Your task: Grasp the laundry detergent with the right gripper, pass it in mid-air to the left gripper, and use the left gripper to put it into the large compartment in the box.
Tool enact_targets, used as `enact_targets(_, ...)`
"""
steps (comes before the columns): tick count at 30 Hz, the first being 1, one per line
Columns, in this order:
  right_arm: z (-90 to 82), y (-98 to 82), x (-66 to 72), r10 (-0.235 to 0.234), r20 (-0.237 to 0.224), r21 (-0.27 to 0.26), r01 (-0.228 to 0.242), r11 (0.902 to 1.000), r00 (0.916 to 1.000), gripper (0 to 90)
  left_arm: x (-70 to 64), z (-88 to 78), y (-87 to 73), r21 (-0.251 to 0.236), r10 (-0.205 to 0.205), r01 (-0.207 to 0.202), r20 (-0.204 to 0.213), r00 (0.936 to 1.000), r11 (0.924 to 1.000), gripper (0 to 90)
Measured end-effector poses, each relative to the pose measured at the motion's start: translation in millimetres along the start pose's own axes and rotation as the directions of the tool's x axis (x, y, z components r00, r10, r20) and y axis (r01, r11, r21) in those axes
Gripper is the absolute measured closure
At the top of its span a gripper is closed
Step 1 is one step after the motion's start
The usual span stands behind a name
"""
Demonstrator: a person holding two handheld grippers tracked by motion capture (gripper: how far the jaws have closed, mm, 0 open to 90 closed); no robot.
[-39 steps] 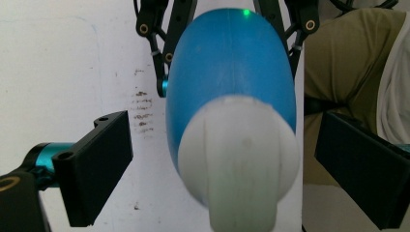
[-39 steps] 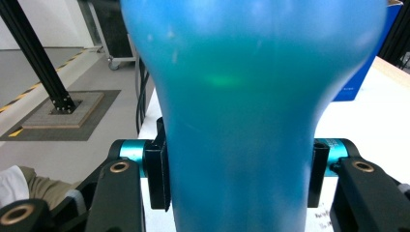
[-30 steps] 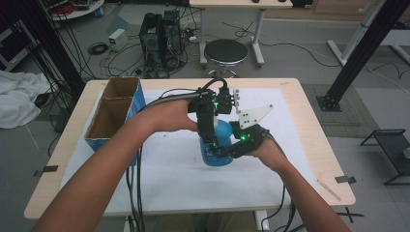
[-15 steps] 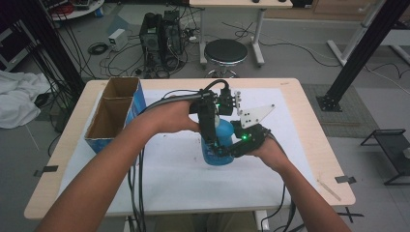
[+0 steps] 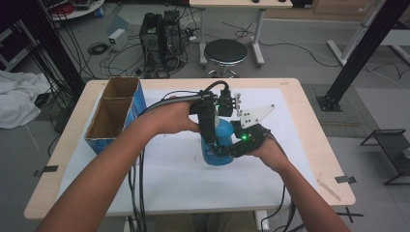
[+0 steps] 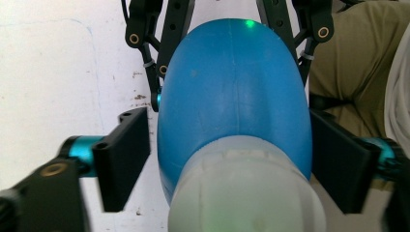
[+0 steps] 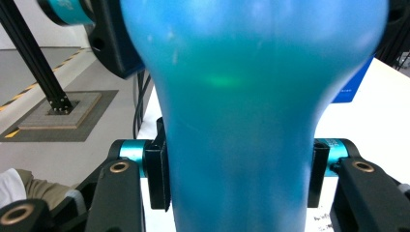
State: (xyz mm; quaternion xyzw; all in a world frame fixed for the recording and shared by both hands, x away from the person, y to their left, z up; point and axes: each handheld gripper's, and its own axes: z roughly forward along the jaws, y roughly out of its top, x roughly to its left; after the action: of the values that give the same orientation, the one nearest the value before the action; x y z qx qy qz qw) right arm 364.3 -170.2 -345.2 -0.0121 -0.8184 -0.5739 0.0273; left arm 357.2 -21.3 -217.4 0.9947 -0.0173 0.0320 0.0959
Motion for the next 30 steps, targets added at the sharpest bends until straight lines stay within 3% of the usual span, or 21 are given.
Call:
enact_targets(3,0.7,-0.3,-1.5,-0.025,0.006,-0.001,0.025,0.9997,0.9997,44.2,0.0,0.5,-0.2,0.000,0.001,-0.001,-0.002,1.0000,1.0000,23.2)
enact_targets(5,-0.1,0.1,0.4,0.003,0.001,0.003,-0.003,1.0000,1.0000,44.2,-0.5,0.3,0.1,0.002,-0.001,0.001,-0.002,1.0000,1.0000,23.2)
enact_targets(15,1.0,0.5,1.1,-0.020,0.011,-0.007,0.020,0.9998,0.9997,44.2,-2.2,1.0,1.6,-0.004,0.013,-0.013,0.007,0.9999,0.9999,29.6)
enact_targets(19,1.1,0.6,1.7,-0.024,0.010,0.000,0.024,0.9997,0.9997,44.2,-2.9,1.2,1.9,-0.002,0.026,-0.026,0.012,0.9996,0.9997,36.9)
enact_targets(30,1.1,1.7,3.4,-0.043,0.003,-0.002,0.043,0.9991,0.9991,44.1,-5.7,-1.9,2.6,-0.005,0.033,-0.032,0.006,0.9995,0.9995,37.4)
